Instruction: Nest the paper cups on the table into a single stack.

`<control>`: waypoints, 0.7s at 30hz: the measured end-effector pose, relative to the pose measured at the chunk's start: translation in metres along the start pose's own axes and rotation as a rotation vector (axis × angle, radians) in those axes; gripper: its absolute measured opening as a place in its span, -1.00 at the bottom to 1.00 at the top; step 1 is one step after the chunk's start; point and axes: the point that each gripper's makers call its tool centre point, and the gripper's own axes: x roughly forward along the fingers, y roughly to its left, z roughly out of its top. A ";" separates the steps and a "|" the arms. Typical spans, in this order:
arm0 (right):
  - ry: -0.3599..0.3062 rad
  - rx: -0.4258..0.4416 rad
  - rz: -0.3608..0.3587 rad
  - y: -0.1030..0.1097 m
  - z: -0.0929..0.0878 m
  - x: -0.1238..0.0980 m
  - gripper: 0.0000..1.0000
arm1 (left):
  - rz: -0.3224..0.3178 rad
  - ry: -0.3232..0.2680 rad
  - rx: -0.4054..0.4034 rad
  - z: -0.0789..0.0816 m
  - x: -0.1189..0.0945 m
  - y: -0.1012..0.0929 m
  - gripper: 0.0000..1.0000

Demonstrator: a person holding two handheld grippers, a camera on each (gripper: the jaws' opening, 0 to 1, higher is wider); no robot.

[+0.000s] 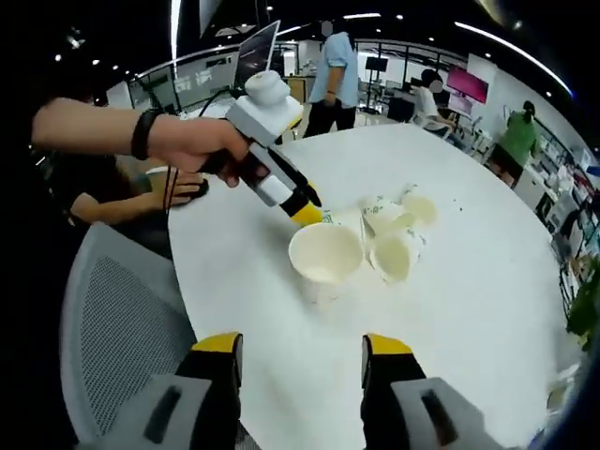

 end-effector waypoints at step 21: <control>-0.057 0.083 0.015 0.001 0.007 0.006 -0.01 | 0.049 0.069 0.096 -0.012 -0.009 0.017 -0.30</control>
